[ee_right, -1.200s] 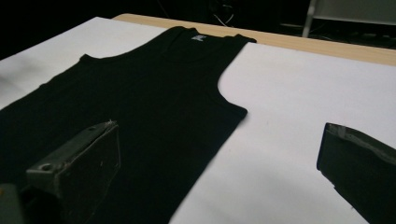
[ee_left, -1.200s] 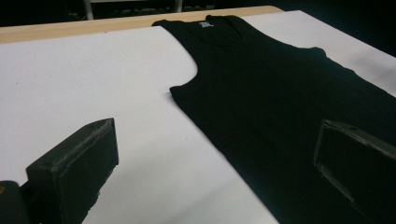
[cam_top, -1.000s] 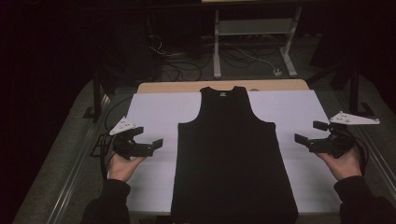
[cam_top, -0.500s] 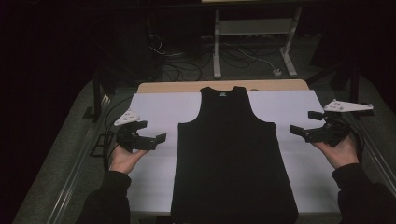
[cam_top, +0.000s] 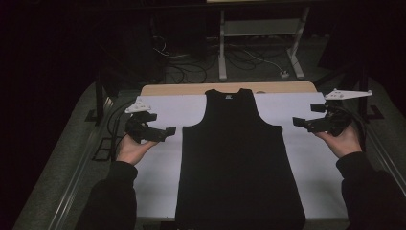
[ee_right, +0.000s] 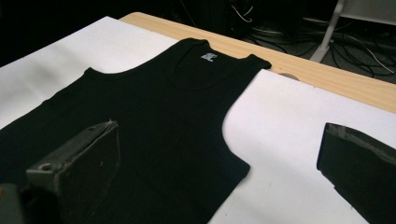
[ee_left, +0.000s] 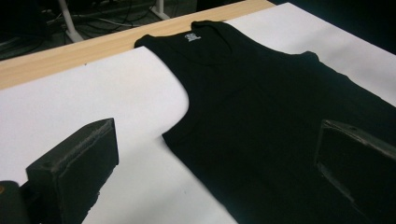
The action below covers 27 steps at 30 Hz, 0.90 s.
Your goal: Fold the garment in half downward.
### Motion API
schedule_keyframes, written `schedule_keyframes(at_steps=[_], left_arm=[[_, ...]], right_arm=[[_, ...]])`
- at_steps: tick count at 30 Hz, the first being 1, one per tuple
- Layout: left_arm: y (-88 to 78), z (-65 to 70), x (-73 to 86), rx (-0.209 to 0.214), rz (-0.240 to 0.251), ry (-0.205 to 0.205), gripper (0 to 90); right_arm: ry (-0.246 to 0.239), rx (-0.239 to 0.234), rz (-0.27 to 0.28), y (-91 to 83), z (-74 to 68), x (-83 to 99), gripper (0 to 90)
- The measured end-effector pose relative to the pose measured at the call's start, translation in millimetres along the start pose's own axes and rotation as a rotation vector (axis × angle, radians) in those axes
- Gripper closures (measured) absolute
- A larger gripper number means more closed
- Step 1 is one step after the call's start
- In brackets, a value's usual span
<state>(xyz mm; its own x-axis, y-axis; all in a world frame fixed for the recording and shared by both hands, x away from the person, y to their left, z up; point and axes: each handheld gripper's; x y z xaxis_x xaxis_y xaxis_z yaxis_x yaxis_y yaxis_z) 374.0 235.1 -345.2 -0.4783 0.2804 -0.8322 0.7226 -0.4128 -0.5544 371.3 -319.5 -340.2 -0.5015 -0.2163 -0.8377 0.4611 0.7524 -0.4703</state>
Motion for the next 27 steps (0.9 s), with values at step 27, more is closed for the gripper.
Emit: schedule_keyframes(at_steps=[27], left_arm=[[44.2,-16.3,-20.8,0.026,-0.066,-0.015,0.0]], right_arm=[[0.085,0.003,-0.066,27.1,41.5,-10.1,0.0]])
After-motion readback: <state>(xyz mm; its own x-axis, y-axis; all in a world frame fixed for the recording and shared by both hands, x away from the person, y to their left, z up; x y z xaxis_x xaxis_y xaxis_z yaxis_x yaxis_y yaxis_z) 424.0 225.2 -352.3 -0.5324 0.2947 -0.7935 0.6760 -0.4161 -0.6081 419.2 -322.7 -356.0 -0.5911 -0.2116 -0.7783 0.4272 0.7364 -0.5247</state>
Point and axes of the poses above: each handheld gripper's, and its own axes: y roughly forward along the jaws, x roughly out of its underside, z roughly to its right, and after that the axes turned 15 degrees about -x, right-handed
